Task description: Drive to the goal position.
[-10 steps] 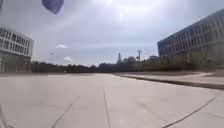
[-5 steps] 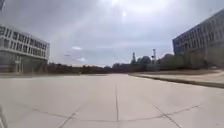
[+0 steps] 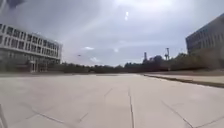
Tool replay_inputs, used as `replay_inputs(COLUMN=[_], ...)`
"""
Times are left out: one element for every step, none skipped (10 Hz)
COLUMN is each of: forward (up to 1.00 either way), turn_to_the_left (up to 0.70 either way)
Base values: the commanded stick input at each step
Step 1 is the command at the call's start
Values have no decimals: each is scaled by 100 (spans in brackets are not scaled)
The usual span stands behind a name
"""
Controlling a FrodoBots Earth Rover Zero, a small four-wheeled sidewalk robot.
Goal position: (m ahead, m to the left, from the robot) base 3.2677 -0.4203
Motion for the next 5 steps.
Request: replay_inputs(forward=[70, 70, 70, 70, 70], turn_to_the_left=[0, 0, 0, 0, 0])
